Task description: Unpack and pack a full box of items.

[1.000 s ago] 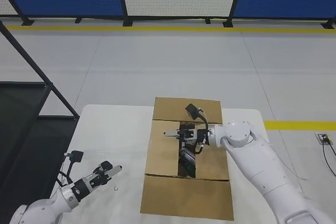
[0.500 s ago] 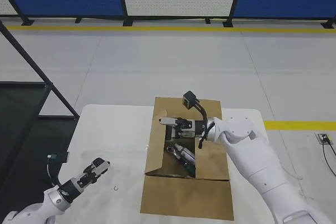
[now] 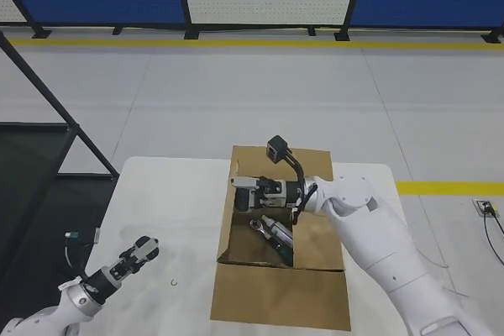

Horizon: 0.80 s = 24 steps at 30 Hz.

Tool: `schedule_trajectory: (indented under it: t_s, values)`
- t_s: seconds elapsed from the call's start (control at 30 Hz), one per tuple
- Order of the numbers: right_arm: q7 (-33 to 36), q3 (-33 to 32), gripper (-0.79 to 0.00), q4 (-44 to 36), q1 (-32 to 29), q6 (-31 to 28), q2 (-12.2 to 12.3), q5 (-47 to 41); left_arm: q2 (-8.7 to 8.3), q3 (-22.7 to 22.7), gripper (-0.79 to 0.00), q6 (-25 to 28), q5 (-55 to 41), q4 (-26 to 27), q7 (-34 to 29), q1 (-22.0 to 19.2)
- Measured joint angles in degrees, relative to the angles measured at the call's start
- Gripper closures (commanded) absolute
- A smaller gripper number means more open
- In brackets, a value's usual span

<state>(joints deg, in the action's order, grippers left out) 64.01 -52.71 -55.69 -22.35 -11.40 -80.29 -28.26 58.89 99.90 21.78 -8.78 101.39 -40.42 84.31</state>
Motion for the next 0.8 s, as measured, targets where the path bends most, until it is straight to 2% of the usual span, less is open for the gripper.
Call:
schedule_trajectory:
  t_s: [0.2, 0.5, 0.8]
  values:
    - [-4.0, 4.1, -0.785, -1.4, 1.1, 1.9, -1.9, 0.8, -0.21, 1.2, -0.785, -2.8, -1.4, 2.6, -0.5, -0.3]
    - [-9.6, 10.6, -0.785, 4.5, 6.4, -2.1, -6.8, -1.8, -0.9, 3.8, -0.785, -6.9, 1.9, 7.8, -4.0, 0.4]
    - [-10.1, 14.5, -0.785, 13.7, 10.4, -6.3, -11.6, -4.8, -1.1, -0.6, -0.785, -11.6, 8.0, 9.0, -4.1, -1.4]
